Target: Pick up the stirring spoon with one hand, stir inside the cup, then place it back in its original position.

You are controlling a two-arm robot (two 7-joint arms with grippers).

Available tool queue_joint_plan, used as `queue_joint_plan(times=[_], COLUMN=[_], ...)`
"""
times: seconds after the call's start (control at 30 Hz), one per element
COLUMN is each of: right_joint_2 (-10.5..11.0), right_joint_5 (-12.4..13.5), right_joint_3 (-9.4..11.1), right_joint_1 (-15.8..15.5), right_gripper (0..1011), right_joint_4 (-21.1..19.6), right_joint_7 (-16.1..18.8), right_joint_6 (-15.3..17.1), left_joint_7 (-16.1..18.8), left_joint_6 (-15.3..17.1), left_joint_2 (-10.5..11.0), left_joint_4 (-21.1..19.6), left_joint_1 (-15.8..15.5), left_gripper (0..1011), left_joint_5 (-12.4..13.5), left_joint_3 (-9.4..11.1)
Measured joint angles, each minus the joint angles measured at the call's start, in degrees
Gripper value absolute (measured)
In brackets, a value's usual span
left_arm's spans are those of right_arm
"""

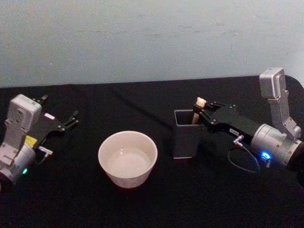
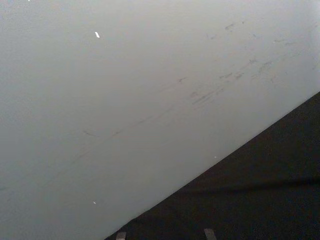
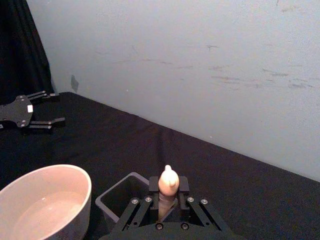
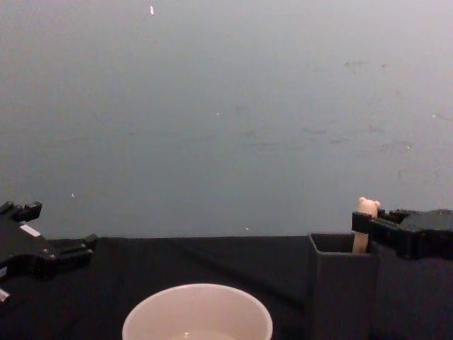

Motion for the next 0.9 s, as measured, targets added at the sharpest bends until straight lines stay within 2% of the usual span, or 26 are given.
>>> queue_joint_plan(times=[0.4, 0.9], right_joint_2=[0.0, 0.3], right_joint_5=[0.1, 3.2], right_joint_3=[-0.1, -0.1], right_joint_1=[-0.2, -0.5], right_gripper=[214, 213], right_joint_4=[-0.2, -2.3], right_joint_7=[0.0, 0.0], right_joint_6=[-0.1, 1.7], left_joint_7=[0.0, 0.0], left_joint_6=[0.0, 0.0], left_joint_2=[0.0, 0.0], left_joint_4=[0.0, 0.0], left_joint_1=[0.0, 0.0], left_gripper=[1001, 1001], left_joint_5=[0.0, 0.0], left_joint_3=[0.0, 0.0])
